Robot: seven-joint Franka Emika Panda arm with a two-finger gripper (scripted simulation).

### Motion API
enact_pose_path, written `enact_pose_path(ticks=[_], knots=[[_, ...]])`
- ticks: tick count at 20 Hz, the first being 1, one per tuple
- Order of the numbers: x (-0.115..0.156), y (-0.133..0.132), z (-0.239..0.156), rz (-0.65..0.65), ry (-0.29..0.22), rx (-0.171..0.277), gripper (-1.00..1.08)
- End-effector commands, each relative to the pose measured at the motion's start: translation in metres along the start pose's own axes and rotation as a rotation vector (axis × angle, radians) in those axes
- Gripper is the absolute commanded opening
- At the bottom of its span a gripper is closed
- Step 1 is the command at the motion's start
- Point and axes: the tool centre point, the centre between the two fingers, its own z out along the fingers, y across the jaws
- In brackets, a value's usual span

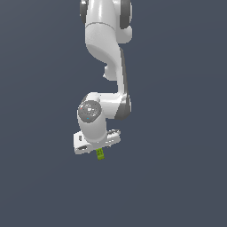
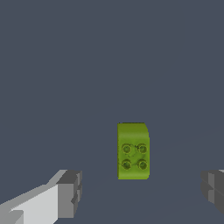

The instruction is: Pick up the object and move it to a goal position.

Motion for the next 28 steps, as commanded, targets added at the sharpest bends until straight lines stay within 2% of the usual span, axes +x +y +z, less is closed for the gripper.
enact_pose_path(ticks=[1,7,16,22,23,28], knots=[[0.001,0.002,0.003,-0.009,0.001,0.0,1.0],[0.001,0.002,0.007,-0.008,0.0,0.0,1.0],[0.0,0.002,0.049,-0.01,0.0,0.0,1.0],[0.002,0.003,0.054,-0.011,0.0,0.0,1.0],[0.002,0.003,0.054,-0.011,0.0,0.0,-1.0],[0.002,0.003,0.054,-0.011,0.0,0.0,-1.0]])
